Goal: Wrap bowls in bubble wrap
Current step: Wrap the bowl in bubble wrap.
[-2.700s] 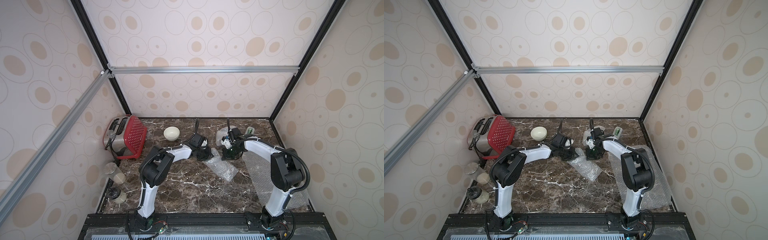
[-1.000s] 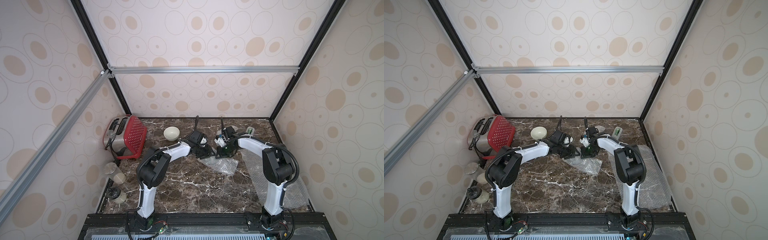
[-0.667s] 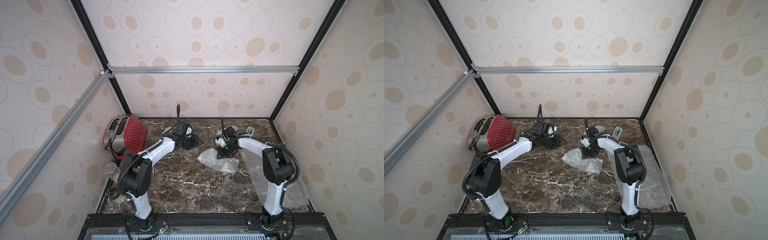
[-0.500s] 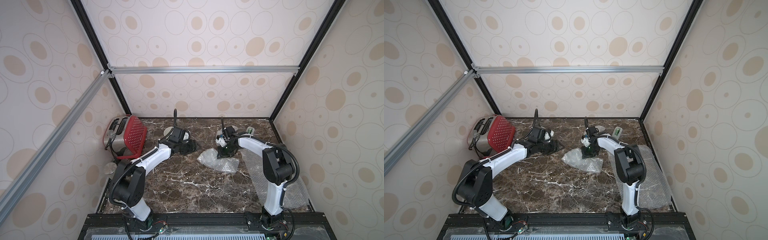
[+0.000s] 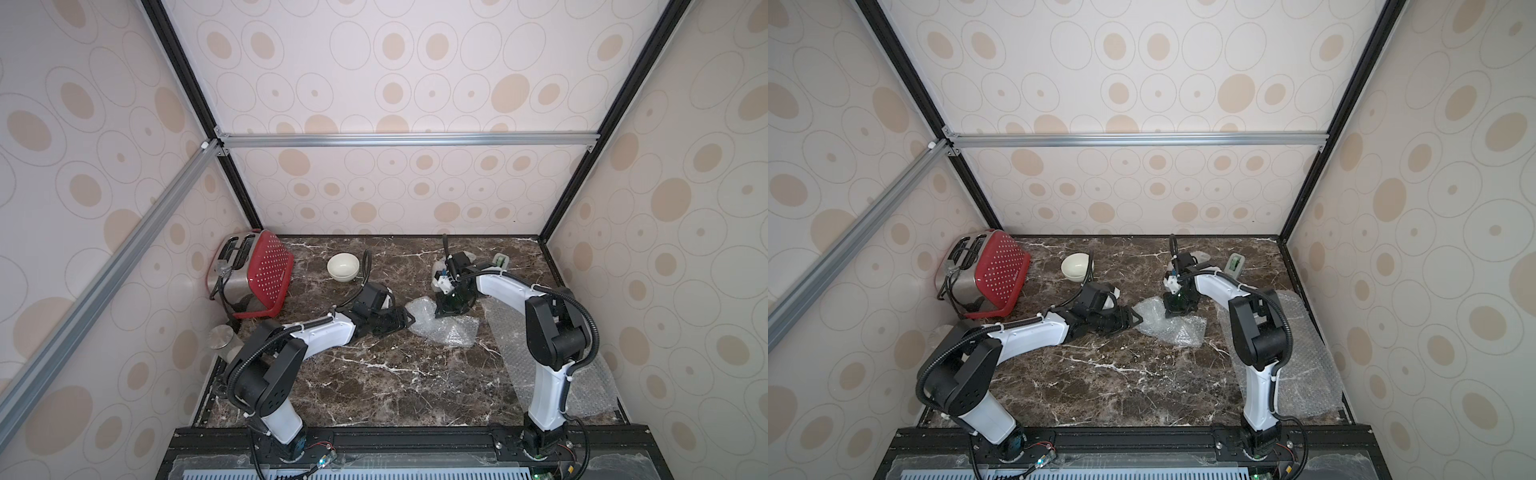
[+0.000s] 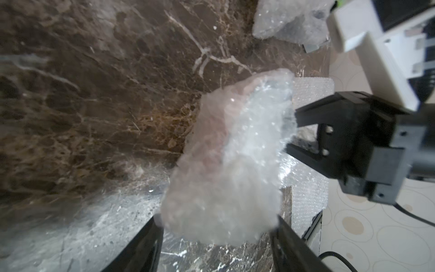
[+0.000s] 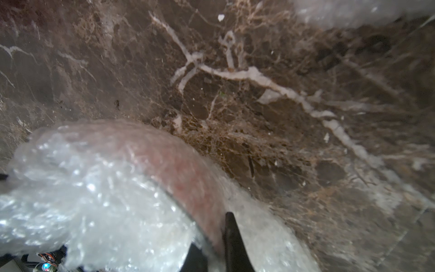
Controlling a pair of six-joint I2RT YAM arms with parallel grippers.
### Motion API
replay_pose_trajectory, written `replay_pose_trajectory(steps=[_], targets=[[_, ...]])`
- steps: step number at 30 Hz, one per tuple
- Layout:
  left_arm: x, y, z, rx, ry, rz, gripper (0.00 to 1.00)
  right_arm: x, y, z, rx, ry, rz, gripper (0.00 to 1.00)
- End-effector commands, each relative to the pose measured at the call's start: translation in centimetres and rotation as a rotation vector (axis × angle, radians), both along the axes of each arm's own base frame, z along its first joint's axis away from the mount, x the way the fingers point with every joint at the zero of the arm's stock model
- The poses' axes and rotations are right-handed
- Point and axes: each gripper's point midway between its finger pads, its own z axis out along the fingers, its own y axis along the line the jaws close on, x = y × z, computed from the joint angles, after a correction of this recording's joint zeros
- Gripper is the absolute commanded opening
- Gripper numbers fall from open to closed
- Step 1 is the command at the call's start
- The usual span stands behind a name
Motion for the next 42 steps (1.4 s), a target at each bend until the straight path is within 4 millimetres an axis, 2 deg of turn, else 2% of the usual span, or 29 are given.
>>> replay_pose_trajectory(steps=[1,5,8,14,17,19,26,27,29,32,38,42], targets=[[2.3,-1.0,0.9,-0.023,-0.043,0.046,0.71,-0.2,0.0,0.5,0.006,0.013,-0.004,0.08],[3.0,-0.4,-0.9,0.015,-0.014,0.11,0.77,-0.5,0.2,0.6,0.017,0.014,-0.001,0.08],[3.9,-0.9,-1.2,-0.002,-0.016,0.132,0.77,-0.9,0.5,0.5,0.025,0.02,0.009,0.08],[5.2,-1.4,-3.4,0.034,-0.006,0.142,0.75,-1.4,1.4,0.6,0.068,0.03,0.02,0.08],[5.8,-1.7,-4.4,0.047,0.002,0.142,0.7,-1.6,1.6,0.9,0.08,0.029,0.027,0.08],[5.8,-1.7,-4.9,0.06,0.003,0.141,0.6,-1.8,1.7,1.0,0.085,0.03,0.033,0.09],[4.9,-1.0,-7.0,0.109,0.037,0.126,0.4,-1.7,2.1,1.8,0.119,0.021,0.037,0.11],[4.9,-1.1,-7.1,0.103,0.037,0.121,0.33,-1.7,2.2,1.9,0.124,0.02,0.036,0.12],[4.7,-1.3,-7.2,0.102,0.043,0.103,0.29,-1.6,2.1,2.0,0.123,0.015,0.031,0.15],[4.6,-0.8,-6.6,0.151,0.028,0.064,0.3,-1.7,1.7,2.5,0.114,0.001,0.032,0.23],[4.4,1.8,-5.0,0.251,0.018,0.006,0.32,-1.5,-0.2,4.7,0.14,-0.044,-0.016,0.42],[4.4,3.5,-5.0,0.267,0.04,0.006,0.33,-1.6,-1.6,6.5,0.157,-0.085,-0.05,0.48]])
